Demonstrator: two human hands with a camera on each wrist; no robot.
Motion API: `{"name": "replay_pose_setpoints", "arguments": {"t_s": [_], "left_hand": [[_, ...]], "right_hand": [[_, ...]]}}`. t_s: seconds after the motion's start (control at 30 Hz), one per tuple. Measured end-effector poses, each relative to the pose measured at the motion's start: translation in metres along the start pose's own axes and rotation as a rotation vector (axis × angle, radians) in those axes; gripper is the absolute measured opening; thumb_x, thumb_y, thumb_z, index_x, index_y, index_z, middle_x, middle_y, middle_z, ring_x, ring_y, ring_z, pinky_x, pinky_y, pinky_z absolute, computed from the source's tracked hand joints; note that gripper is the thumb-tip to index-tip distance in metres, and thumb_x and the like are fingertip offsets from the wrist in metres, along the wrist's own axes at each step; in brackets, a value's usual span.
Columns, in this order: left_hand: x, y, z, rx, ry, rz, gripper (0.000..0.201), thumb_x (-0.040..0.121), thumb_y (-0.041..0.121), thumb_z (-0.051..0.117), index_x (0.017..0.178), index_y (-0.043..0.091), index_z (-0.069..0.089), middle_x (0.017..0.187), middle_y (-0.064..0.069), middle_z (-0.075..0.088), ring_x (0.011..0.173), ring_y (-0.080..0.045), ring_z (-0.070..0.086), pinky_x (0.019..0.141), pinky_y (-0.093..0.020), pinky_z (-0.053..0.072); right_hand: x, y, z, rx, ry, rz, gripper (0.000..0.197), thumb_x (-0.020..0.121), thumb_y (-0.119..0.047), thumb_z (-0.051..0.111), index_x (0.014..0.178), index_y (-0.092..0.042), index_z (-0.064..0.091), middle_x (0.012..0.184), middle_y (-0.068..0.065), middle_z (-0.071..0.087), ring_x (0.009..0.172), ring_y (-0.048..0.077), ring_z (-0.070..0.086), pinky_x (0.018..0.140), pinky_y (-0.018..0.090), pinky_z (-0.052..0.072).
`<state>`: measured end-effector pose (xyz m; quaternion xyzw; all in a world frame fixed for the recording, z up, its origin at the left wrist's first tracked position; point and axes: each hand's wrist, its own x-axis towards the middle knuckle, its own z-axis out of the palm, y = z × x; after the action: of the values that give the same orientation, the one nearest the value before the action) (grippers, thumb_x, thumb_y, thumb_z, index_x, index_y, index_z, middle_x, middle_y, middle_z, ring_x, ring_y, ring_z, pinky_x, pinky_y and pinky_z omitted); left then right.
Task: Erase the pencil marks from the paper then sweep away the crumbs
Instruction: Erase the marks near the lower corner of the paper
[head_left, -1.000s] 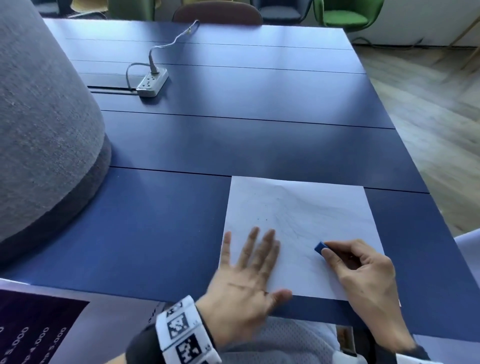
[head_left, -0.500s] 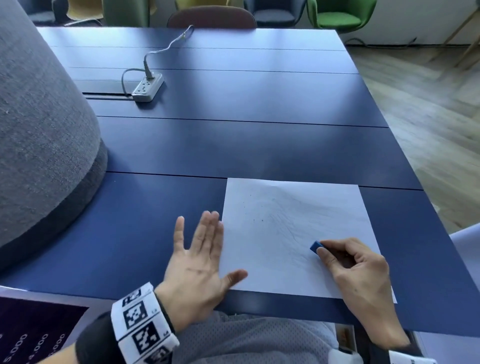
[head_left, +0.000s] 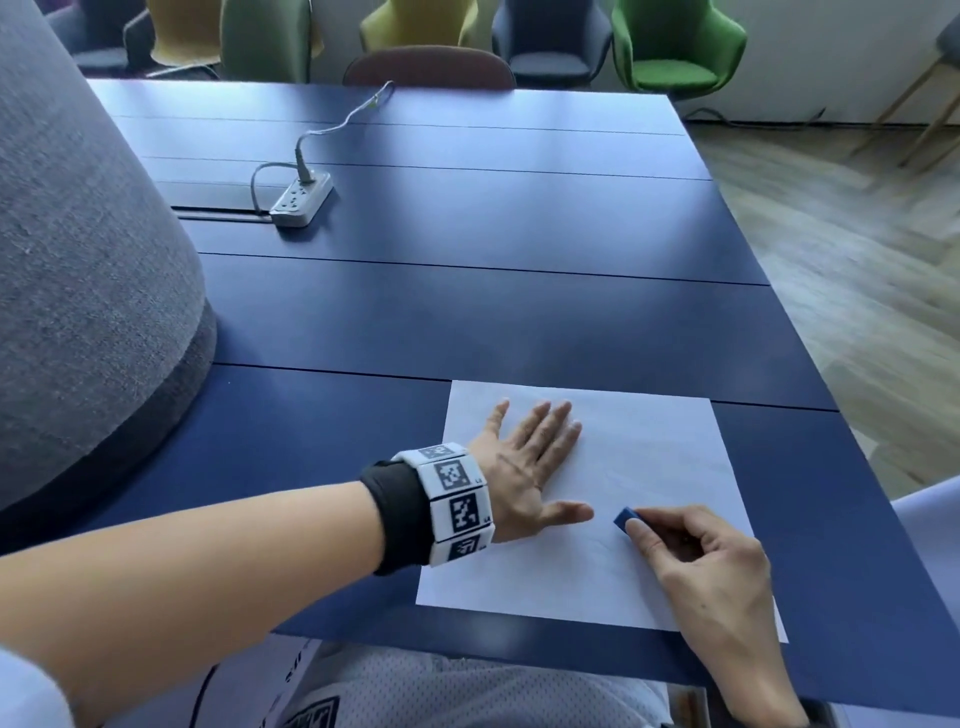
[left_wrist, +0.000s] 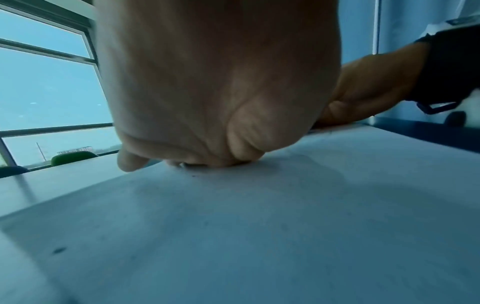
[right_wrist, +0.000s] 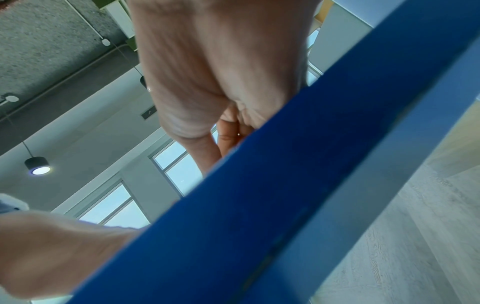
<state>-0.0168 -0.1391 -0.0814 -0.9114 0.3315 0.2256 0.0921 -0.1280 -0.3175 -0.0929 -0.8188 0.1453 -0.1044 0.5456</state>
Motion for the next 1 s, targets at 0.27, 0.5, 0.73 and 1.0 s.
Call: {"name": "replay_pose_setpoints", "arguments": {"t_s": [0.27, 0.5, 0.73, 1.0], "left_hand": [[-0.055, -0.054, 0.013, -0.05, -0.114, -0.296, 0.106, 0.06, 0.081, -0.021, 0.138, 0.01, -0.035, 0.152, -0.004, -0.038, 0.137, -0.013, -0.036, 0.115, -0.05, -0.021], [-0.068, -0.001, 0.014, -0.076, -0.095, 0.024, 0.094, 0.072, 0.076, -0.013, 0.146, 0.021, -0.032, 0.151, 0.003, -0.042, 0.135, -0.009, -0.042, 0.112, -0.05, -0.026], [-0.058, -0.033, 0.007, 0.011, -0.054, -0.22, 0.096, 0.074, 0.075, -0.013, 0.145, 0.013, -0.031, 0.152, -0.001, -0.039, 0.139, -0.015, -0.039, 0.109, -0.06, -0.023], [-0.064, -0.053, 0.019, -0.063, -0.081, -0.282, 0.104, 0.059, 0.082, -0.027, 0.14, 0.017, -0.036, 0.149, 0.0, -0.041, 0.138, -0.017, -0.04, 0.106, -0.064, -0.025]], "right_hand": [[-0.001, -0.002, -0.001, 0.007, 0.004, 0.0, 0.017, 0.074, -0.013, 0.081, 0.069, -0.028, 0.074, 0.075, -0.015, 0.07, 0.071, 0.004, 0.064, 0.063, 0.008, 0.047], [-0.002, -0.003, 0.0, 0.008, 0.004, 0.002, 0.017, 0.074, -0.012, 0.081, 0.07, -0.027, 0.074, 0.077, -0.017, 0.069, 0.074, 0.001, 0.064, 0.064, 0.004, 0.045], [-0.001, -0.001, 0.0, -0.006, 0.009, -0.007, 0.016, 0.074, -0.014, 0.081, 0.07, -0.027, 0.074, 0.076, -0.014, 0.07, 0.074, 0.006, 0.065, 0.064, 0.009, 0.047], [-0.001, -0.001, 0.0, -0.006, 0.007, 0.003, 0.013, 0.074, -0.016, 0.081, 0.073, -0.026, 0.075, 0.076, -0.014, 0.07, 0.072, 0.004, 0.064, 0.063, 0.007, 0.047]]}}
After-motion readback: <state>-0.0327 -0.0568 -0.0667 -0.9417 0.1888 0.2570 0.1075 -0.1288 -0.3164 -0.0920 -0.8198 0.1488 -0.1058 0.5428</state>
